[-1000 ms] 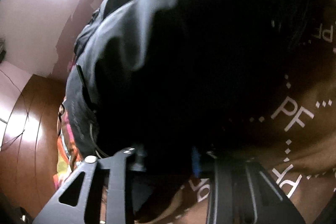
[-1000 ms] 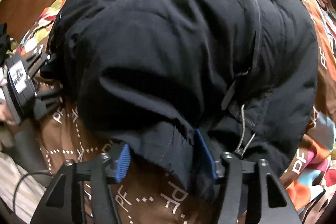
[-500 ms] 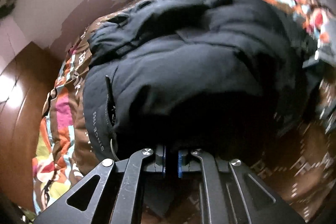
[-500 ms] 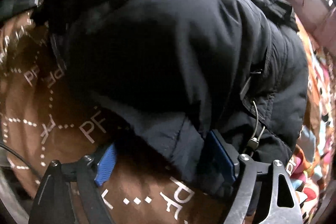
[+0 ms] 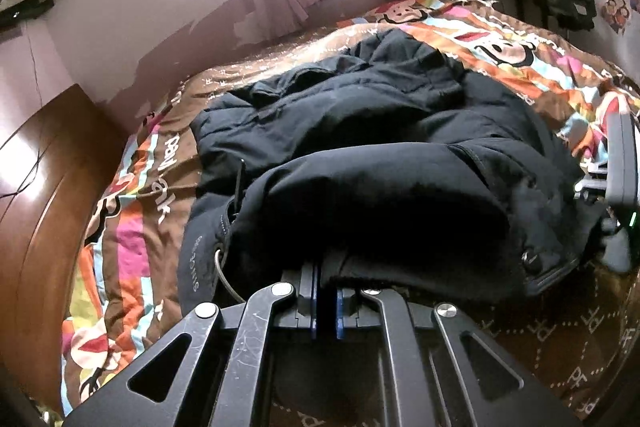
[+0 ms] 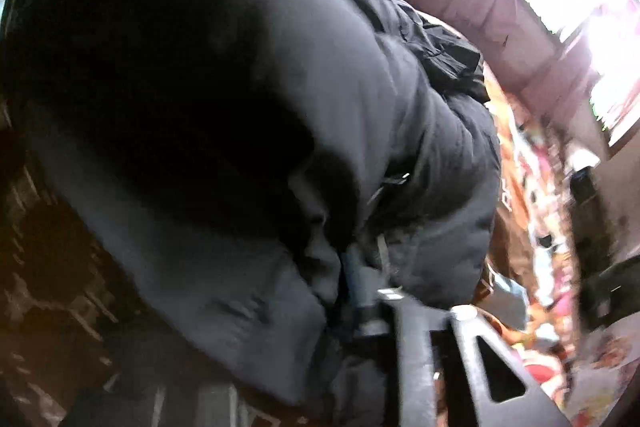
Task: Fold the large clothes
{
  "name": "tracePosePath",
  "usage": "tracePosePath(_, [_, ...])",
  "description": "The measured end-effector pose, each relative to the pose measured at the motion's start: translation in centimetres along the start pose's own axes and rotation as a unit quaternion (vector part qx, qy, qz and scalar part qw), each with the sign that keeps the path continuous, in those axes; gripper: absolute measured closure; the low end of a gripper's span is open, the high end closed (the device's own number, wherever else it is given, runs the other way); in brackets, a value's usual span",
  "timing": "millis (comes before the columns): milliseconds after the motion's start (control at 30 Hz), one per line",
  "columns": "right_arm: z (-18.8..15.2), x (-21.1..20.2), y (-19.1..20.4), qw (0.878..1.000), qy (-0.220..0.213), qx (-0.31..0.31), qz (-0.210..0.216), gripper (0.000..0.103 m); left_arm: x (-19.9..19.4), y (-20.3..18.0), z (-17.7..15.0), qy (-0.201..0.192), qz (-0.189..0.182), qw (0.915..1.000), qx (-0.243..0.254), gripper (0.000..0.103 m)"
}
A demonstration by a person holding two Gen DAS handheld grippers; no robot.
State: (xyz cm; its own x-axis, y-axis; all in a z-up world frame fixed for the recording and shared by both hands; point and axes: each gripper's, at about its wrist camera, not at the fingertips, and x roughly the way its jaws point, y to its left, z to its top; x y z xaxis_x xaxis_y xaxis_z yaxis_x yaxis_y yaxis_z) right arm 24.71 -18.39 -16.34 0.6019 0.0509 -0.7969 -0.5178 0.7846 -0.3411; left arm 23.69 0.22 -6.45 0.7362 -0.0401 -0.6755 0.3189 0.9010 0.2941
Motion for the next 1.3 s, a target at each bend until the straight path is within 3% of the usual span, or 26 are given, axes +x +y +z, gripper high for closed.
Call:
tracePosePath(100, [2.7,-1.3,-3.1,0.997,-0.005,0.046,0.054,0.094,-0.1,1.4,0.3,-0.005,-0.014,0.9998,-0.011,0.098])
tracePosePath(167, [3.5,-2.3,-5.5,0.995,-0.009,0.069,0.078,0.095,-0.3,2.7,0.1,-0.018,-0.044,0.9987,-0.018,0.098])
tracePosePath(267, [6.6,-4.3,-6.9,0.986,-0.02,0.107,0.126,0.095,-0.6,3.9,-0.7,-0.025,-0.076,0.9968,0.001,0.094])
tracePosePath(367, [9.7,-5.5,-10.7,0.969,-0.035,0.159,0.185,0.095,-1.2,4.3,-1.5,-0.012,-0.106,0.994,0.024,0.091])
tracePosePath(433, [11.8,-5.8,-12.6,0.966,-0.042,0.169,0.191,0.095,-1.5,4.0,-1.7,-0.004,-0.115,0.9928,0.032,0.089])
tracePosePath(500, [13.6,-6.2,-13.6,0.964,-0.048,0.175,0.192,0.095,-1.9,3.1,-2.1,-0.003,-0.114,0.9921,0.052,0.083])
tracePosePath(567, [15.5,-6.6,-14.4,0.963,-0.047,0.187,0.19,0.095,-2.2,1.9,-2.7,-0.015,-0.109,0.9908,0.078,0.07])
tracePosePath(667, [17.5,-6.3,-15.5,0.948,-0.044,0.232,0.213,0.095,-2.2,0.7,-3.2,-0.02,-0.115,0.9892,0.089,0.055])
tracePosePath(767, [18.7,-5.4,-15.8,0.946,-0.043,0.238,0.215,0.095,-2.1,-0.2,-3.7,-0.017,-0.12,0.9883,0.093,0.046])
tracePosePath(833, [19.3,-5.2,-15.4,0.948,-0.039,0.233,0.212,0.095,-2.0,-0.7,-4.0,-0.015,-0.118,0.9884,0.095,0.044])
tracePosePath(933, [19.9,-5.0,-15.0,0.948,-0.035,0.233,0.214,0.095,-2.0,-1.9,-4.6,-0.019,-0.11,0.9877,0.109,0.03])
tracePosePath(1167, [20.4,-4.5,-15.3,0.946,-0.035,0.238,0.218,0.095,-1.6,-4.5,-5.6,-0.009,-0.098,0.9853,0.14,0.021])
tracePosePath(1267, [20.5,-4.3,-15.4,0.945,-0.035,0.24,0.22,0.095,-0.2,-5.5,-5.5,0.008,-0.021,0.986,0.166,0.022])
tracePosePath(1300, [20.5,-4.3,-15.6,0.944,-0.035,0.242,0.221,0.095,0.2,-5.5,-5.4,0.013,-0.01,0.9866,0.163,0.022])
